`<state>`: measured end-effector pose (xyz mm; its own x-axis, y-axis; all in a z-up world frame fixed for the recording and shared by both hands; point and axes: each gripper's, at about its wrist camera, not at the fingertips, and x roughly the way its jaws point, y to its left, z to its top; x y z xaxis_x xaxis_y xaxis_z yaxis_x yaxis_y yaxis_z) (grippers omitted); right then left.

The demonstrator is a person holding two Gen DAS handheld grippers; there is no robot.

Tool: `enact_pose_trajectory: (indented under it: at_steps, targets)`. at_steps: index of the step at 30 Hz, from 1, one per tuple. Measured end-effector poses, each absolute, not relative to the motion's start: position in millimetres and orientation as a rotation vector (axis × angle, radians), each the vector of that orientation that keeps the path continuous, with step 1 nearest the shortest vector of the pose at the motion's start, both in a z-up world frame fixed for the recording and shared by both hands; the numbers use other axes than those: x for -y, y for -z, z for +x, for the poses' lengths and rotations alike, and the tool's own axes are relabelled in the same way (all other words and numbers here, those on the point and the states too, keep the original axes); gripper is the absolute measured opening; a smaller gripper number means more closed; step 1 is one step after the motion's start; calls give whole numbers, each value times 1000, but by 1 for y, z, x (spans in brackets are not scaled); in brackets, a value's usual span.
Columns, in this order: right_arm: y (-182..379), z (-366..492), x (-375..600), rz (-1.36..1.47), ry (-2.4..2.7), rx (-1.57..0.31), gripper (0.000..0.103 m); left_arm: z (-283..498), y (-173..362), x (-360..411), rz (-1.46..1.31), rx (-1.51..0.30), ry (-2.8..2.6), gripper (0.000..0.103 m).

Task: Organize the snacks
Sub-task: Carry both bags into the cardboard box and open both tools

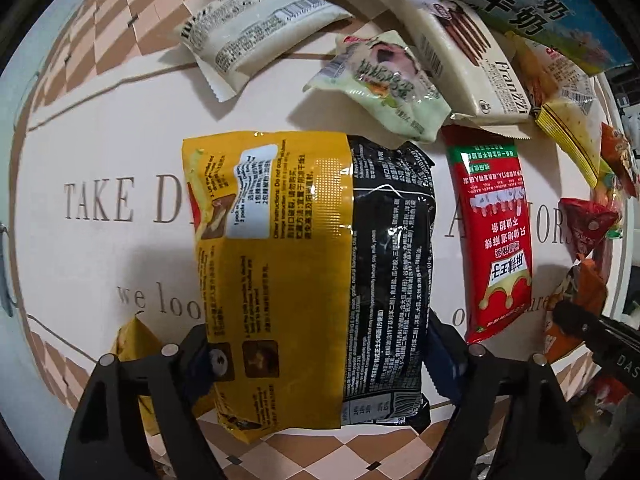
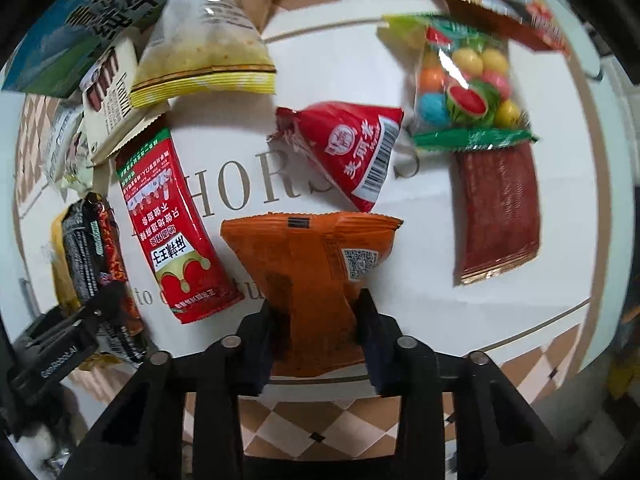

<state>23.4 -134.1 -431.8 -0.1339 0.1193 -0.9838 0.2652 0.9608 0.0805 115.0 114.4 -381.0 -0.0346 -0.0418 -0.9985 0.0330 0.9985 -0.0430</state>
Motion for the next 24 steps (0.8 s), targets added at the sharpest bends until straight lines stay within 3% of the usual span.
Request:
enact_pose_trajectory:
  at_steps: [9,17,24]
  targets:
    - [384,6,131,303,114,-1614,35,71,317,-76,65,-1439,92,84]
    - [284,12,140,350,19,-1489,34,37,227,-66,44,-1288,166,84]
    - [232,59,134,384,-96,-1362,34,77,167,-48,19,-1204,210,84]
